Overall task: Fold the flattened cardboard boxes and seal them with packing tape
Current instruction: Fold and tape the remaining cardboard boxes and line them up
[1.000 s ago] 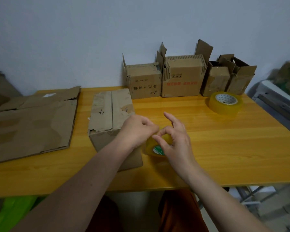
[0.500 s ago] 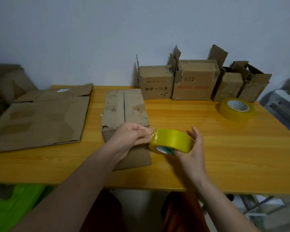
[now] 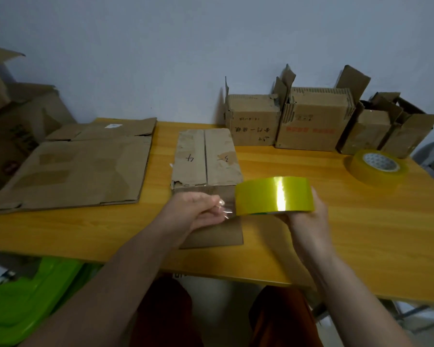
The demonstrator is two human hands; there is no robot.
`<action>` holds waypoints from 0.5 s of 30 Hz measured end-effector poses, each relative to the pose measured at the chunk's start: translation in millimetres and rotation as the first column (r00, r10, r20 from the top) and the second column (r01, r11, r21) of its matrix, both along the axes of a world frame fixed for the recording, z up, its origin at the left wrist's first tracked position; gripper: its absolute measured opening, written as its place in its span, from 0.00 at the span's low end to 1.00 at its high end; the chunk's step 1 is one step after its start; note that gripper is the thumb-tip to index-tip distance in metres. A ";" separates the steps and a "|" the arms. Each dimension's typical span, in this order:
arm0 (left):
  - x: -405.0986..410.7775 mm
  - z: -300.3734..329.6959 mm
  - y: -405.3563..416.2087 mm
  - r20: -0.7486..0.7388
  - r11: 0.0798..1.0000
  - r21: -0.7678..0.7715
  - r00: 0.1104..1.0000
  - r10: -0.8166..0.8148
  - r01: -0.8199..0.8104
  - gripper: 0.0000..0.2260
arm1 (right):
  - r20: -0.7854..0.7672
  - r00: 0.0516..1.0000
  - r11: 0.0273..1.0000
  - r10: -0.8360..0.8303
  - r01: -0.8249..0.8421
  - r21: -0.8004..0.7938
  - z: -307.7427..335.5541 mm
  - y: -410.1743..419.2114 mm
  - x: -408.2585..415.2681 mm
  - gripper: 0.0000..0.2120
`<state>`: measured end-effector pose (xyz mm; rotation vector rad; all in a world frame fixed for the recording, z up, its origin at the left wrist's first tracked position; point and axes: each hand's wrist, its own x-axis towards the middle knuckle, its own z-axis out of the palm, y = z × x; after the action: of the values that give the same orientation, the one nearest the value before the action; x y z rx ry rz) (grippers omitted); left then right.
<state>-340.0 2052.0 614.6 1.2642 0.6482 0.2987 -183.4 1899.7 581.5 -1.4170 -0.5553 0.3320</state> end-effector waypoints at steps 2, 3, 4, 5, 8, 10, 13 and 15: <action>-9.0 3.4 4.8 -0.083 0.987 0.161 0.997 0.005 0.009 0.08 | 0.107 0.994 0.999 -0.002 0.006 -0.039 3.5 -0.7 0.2 0.19; -13.4 6.7 9.0 -0.106 0.974 0.226 0.994 0.024 0.001 0.09 | 0.188 0.982 0.998 -0.021 0.033 -0.060 5.9 -2.1 1.3 0.19; -18.9 9.7 14.6 -0.121 0.963 0.269 0.991 0.049 -0.015 0.10 | 0.279 0.959 0.993 -0.043 0.071 -0.089 7.7 -3.9 3.9 0.20; -24.8 11.7 21.7 -0.130 0.958 0.286 0.989 0.072 -0.032 0.10 | 0.362 0.929 0.985 -0.075 0.127 -0.120 10.7 -6.3 7.6 0.21; -40.4 13.6 36.5 -0.204 0.944 0.330 0.976 0.083 -0.011 0.09 | 0.544 0.832 0.946 -0.113 0.257 -0.197 18.5 -10.4 21.8 0.27; -42.7 9.8 37.5 -0.199 0.956 0.293 0.975 0.097 -0.035 0.08 | 0.564 0.820 0.942 -0.098 0.259 -0.213 18.1 -7.8 21.8 0.28; -39.9 6.2 35.4 -0.141 0.969 0.213 0.977 0.160 -0.128 0.07 | 0.546 0.832 0.956 -0.099 0.231 -0.179 15.8 1.2 14.3 0.26; -40.3 4.6 36.2 -0.097 0.967 0.169 0.973 0.209 -0.191 0.08 | 0.553 0.826 0.965 -0.110 0.221 -0.138 18.5 4.6 12.0 0.24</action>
<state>-380.3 2088.2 619.2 1.3770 0.8665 0.4551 -171.4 1904.3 600.0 -1.7505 -0.8695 -0.1782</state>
